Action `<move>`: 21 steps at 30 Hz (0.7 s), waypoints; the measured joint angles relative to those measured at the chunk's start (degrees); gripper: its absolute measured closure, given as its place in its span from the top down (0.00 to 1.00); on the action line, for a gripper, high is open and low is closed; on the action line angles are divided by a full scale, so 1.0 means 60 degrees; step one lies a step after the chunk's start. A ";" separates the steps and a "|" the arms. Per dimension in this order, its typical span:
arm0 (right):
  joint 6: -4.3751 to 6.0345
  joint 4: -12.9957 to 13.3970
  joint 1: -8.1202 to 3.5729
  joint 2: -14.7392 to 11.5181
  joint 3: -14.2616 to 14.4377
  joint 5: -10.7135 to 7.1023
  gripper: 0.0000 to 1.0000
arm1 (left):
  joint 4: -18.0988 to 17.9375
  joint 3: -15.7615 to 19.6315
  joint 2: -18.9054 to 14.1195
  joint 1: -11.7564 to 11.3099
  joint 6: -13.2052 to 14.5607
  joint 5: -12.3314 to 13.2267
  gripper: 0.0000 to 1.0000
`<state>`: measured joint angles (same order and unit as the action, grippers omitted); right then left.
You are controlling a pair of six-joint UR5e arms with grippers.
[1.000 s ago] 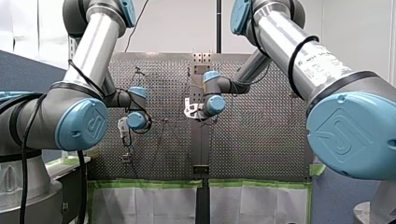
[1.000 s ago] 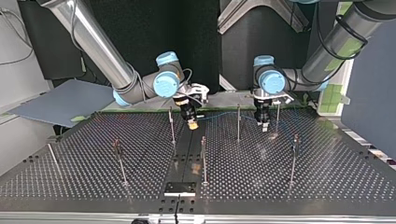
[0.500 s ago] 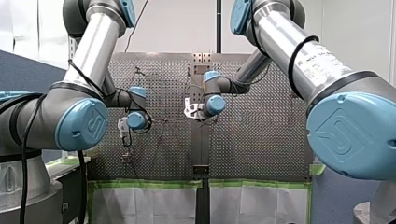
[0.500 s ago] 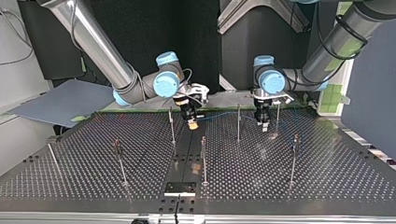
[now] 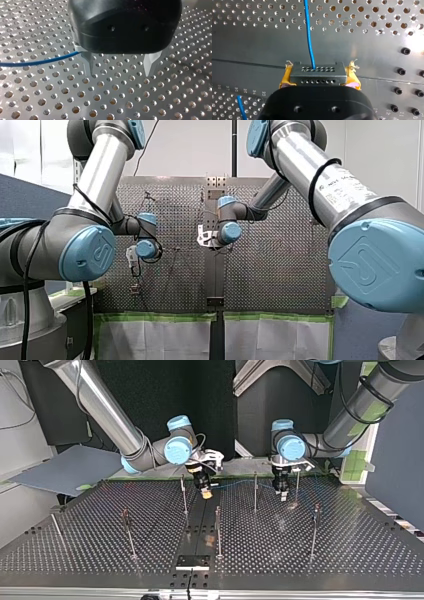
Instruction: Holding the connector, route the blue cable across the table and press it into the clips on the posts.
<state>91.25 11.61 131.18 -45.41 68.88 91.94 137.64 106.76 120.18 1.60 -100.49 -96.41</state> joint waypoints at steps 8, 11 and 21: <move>-0.0001 0.0000 0.0000 -0.0011 -0.0012 -0.0013 0.00 | 0.0165 -0.0080 0.0088 0.0232 0.0034 0.0107 1.00; -0.0001 0.0000 0.0000 -0.0014 -0.0014 -0.0014 0.00 | 0.0224 -0.0097 0.0170 0.0442 0.0041 0.0126 1.00; 0.0000 0.0000 0.0000 -0.0014 -0.0014 -0.0014 0.00 | 0.0249 -0.0102 0.0202 0.0583 0.0044 0.0132 1.00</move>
<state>91.25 11.61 131.18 -45.49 68.79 91.86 139.14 106.15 121.39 5.10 -100.23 -95.62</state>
